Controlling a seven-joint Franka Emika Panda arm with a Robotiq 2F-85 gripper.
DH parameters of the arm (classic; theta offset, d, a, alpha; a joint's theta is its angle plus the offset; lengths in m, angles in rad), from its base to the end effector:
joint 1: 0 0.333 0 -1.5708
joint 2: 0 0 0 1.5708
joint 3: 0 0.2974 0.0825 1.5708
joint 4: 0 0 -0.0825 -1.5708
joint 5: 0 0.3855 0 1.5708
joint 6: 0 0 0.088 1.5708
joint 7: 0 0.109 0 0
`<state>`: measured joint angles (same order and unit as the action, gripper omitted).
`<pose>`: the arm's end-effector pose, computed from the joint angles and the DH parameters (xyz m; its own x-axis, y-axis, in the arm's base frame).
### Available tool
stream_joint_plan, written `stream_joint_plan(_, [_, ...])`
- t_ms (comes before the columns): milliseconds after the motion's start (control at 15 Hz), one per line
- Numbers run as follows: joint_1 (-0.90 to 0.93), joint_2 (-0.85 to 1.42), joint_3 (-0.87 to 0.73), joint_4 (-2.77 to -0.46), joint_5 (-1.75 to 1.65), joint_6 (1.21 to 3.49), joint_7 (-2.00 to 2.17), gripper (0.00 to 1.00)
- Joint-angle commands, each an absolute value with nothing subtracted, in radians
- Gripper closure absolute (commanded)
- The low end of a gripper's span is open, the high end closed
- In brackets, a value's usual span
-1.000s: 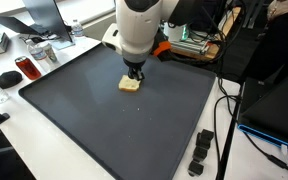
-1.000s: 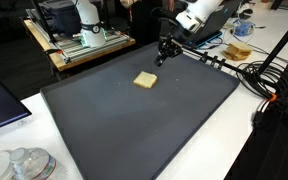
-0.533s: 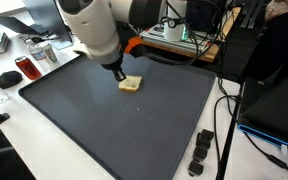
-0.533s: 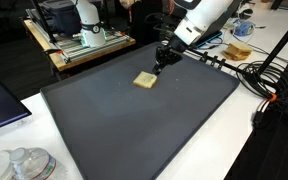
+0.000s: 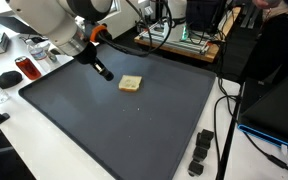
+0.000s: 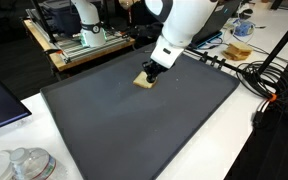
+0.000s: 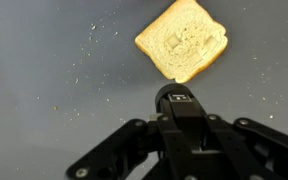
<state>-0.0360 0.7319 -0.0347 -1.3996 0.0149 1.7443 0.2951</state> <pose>0.6695 -0.0425 0.2300 0.8634 -0.3557 -0.3578 -0.3353 -0.9345 0.1198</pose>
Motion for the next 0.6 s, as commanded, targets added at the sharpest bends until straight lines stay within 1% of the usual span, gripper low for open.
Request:
stream_joint_plan(0, [-0.114,0.783,-0.014,-1.319,0.129,1.687,0.162,0.95])
stream_joint_plan(200, [-0.171,0.797,0.001,-1.317,0.208,1.677,0.052,0.95])
stream_joint_plan(533, [-0.257,0.775,0.009,-1.397,0.304,1.702,-0.111,0.95])
